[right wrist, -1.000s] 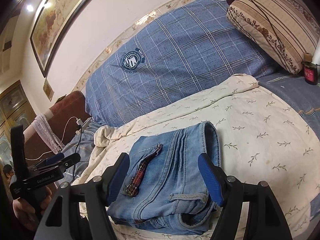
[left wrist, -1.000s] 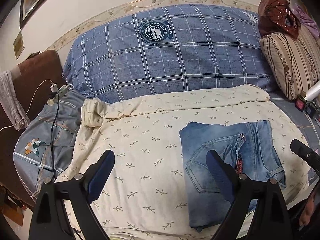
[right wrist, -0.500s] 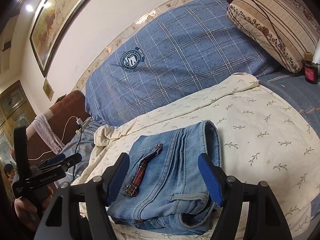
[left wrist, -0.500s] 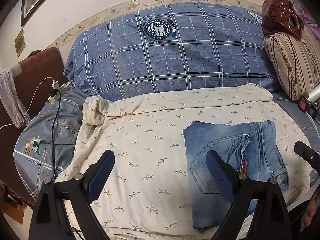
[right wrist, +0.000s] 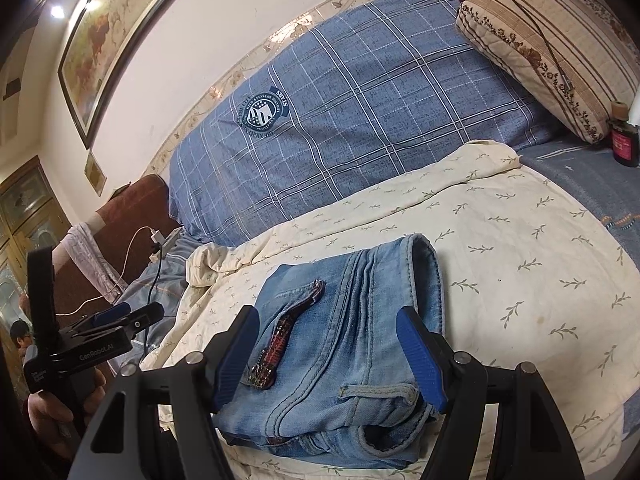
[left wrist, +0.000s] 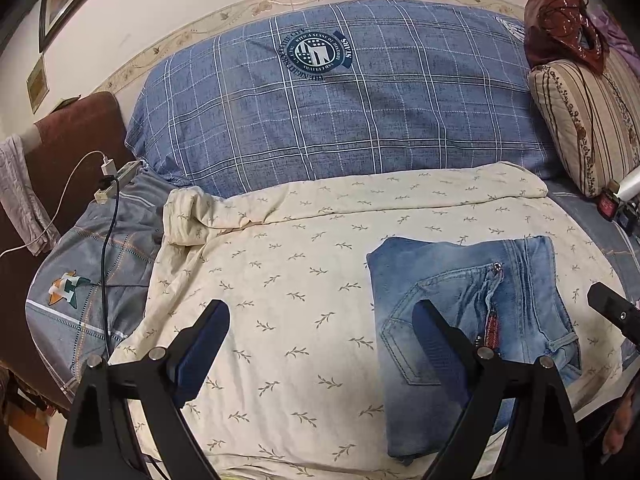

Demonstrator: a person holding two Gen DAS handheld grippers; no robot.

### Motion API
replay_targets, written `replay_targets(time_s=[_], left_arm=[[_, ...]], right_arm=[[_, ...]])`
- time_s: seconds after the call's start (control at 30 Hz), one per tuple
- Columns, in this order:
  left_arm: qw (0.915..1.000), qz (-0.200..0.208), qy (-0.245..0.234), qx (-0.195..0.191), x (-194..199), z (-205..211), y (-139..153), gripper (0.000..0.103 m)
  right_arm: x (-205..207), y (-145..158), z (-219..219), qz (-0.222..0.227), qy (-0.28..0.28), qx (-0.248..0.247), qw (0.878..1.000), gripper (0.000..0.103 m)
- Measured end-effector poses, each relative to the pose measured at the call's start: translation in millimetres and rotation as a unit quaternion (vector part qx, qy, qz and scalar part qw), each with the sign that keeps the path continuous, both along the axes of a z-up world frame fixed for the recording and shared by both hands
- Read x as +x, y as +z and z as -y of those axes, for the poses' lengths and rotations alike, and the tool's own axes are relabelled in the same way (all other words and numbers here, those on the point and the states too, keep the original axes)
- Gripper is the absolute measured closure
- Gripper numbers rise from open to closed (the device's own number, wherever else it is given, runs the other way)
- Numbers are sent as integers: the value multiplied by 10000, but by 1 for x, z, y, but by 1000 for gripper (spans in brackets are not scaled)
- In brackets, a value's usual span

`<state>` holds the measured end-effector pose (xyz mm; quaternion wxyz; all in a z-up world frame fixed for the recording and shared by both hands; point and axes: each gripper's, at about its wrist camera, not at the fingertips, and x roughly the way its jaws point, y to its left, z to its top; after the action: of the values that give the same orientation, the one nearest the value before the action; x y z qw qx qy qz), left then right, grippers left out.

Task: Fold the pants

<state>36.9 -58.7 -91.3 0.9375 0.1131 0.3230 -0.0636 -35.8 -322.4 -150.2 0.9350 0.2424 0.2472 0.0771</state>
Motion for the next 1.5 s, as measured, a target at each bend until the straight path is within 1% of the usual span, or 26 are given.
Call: replay_targets(time_s=[0.33,0.77,1.5], left_arm=[[9999,-138,7,30,4,2,-7,10],[9997,-220,-1,43,6,3,-15,10],[9987,-498,-68,131,14,10,-34,10]], right_arm=[[2,-1,0,-46,17,2,10000,29],[3,-2,0,-89,20,22,10000,29],[11,-13,11,-434,-79,224,9988,29]])
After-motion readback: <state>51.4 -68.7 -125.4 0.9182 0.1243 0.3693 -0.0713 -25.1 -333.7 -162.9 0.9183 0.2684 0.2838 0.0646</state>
